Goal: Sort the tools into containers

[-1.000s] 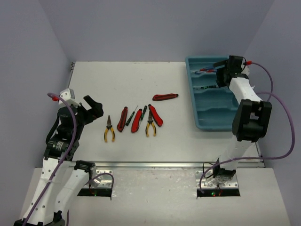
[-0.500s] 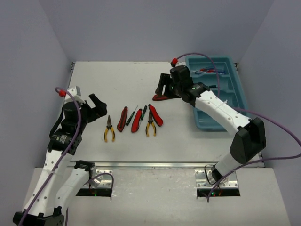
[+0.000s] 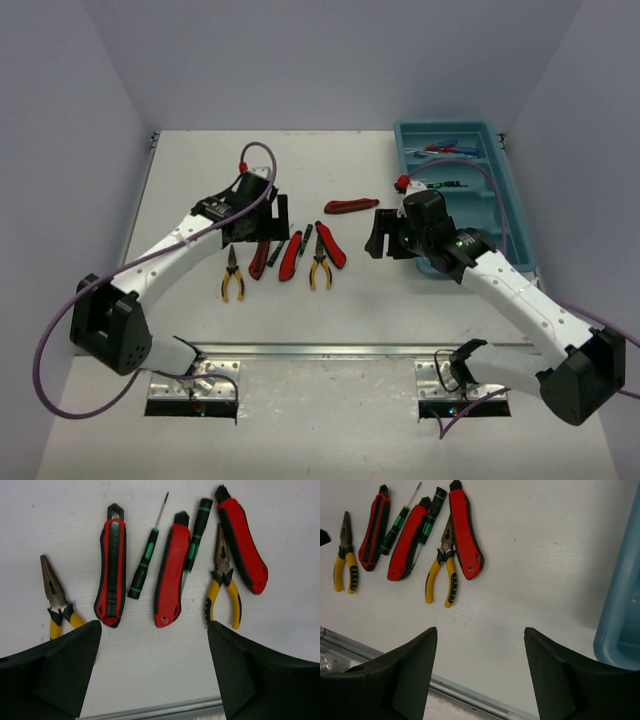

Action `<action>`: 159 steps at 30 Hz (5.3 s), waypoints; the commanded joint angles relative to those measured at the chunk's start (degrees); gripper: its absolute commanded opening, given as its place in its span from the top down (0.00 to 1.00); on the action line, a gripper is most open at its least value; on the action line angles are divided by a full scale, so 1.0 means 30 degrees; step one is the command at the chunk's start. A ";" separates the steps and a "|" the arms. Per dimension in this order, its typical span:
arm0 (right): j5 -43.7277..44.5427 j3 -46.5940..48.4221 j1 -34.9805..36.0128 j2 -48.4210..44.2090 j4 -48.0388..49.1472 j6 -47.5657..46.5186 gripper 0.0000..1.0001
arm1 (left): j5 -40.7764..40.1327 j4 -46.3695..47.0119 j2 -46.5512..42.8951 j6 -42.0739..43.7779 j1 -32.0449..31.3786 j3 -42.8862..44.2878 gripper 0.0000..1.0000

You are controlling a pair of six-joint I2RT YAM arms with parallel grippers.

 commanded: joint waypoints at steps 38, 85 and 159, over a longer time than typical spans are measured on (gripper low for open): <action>-0.1010 -0.2917 0.0000 -0.2911 0.2021 -0.0391 0.28 | -0.0484 0.0190 0.9697 0.0528 -0.0346 0.1764 0.86; -1.4141 -0.1832 0.1054 0.5238 1.7969 0.4869 0.82 | 1.0173 1.6716 -0.7117 -0.9751 -0.2644 -0.7777 1.00; -1.3668 -0.0469 -1.0752 0.4038 0.6011 0.2696 0.30 | -0.2821 0.1682 0.7883 0.0159 -0.3958 0.6581 0.64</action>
